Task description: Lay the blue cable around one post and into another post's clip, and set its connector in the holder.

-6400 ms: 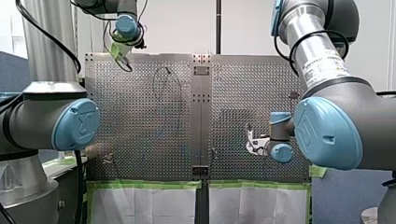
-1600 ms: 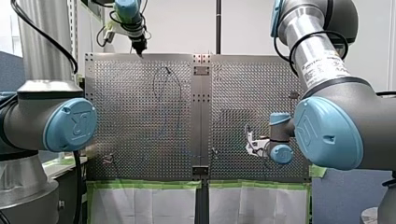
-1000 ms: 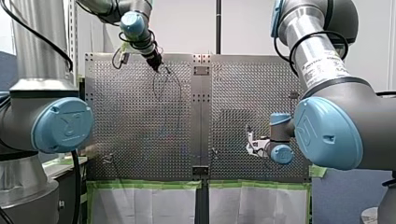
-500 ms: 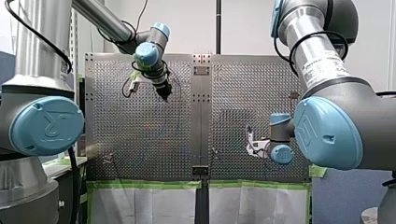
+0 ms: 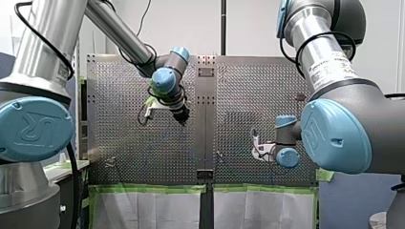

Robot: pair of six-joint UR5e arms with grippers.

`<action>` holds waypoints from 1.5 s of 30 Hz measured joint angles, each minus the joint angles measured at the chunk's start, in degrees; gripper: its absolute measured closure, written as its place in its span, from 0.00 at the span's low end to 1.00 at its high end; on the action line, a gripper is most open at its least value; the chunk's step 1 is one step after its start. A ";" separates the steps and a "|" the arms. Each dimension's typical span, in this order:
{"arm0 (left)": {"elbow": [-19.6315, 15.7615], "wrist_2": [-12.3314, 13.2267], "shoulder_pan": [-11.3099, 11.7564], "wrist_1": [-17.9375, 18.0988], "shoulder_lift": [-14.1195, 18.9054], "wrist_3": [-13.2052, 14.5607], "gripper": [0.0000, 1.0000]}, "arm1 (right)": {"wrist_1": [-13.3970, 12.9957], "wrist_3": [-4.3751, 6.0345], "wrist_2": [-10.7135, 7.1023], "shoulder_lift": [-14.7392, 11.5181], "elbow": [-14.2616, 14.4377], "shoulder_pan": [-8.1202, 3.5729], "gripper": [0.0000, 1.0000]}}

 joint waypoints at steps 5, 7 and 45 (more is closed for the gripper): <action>-0.35 1.26 -2.78 2.79 -2.77 -2.20 0.00 | 0.03 -0.31 0.15 -0.02 0.00 0.05 0.81; -0.63 0.99 -3.53 3.53 -3.53 -2.47 0.00 | 0.07 -0.72 0.35 -0.02 -0.01 0.09 0.81; 2.34 7.96 -1.40 24.63 -24.61 -12.95 0.00 | 0.54 -2.20 1.13 -0.27 0.00 0.18 0.81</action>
